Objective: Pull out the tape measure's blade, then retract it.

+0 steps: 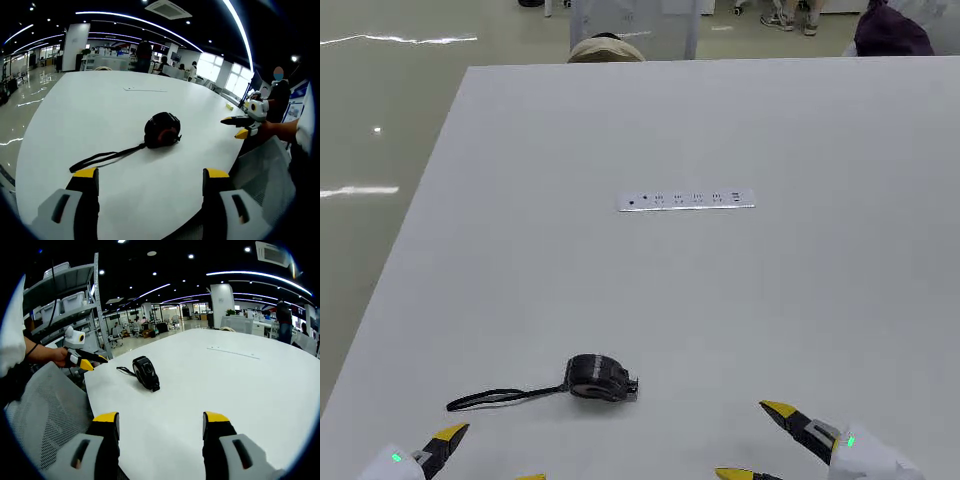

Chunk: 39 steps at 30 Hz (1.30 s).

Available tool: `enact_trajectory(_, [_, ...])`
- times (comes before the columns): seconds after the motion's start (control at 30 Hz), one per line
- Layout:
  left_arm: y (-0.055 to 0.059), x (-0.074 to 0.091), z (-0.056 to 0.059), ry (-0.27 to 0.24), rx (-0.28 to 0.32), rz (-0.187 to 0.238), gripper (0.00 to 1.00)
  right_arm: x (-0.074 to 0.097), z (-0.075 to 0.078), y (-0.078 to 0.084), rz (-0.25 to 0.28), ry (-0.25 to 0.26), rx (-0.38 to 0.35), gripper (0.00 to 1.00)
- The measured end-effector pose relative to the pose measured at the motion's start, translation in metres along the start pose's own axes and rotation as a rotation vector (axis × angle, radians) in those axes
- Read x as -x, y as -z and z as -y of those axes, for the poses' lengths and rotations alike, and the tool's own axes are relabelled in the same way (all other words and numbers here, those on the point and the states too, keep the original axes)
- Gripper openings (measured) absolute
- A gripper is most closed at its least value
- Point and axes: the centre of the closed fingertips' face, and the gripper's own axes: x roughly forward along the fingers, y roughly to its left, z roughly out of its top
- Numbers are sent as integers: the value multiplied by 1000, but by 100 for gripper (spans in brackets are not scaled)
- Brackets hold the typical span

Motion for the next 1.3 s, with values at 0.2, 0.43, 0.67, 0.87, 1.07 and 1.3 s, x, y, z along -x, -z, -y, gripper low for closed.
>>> enact_trajectory(0.2, [1,1,0,-6,8,1,85,2,-1,2,-3,1,-3,68])
enact_trajectory(0.43, [5,1,2,-3,12,-2,85,3,-4,3,6,3,-6,68])
enact_trajectory(0.67, [5,2,3,-3,18,2,86,3,-4,3,10,3,-13,68])
enact_trajectory(0.87, [5,3,3,-4,20,0,86,3,-5,4,8,3,-14,68])
enact_trajectory(1.07, [5,2,3,-4,19,-2,85,3,-5,6,9,3,-16,68])
enact_trajectory(1.3, [6,1,4,0,20,-2,85,3,-4,5,13,5,-18,68])
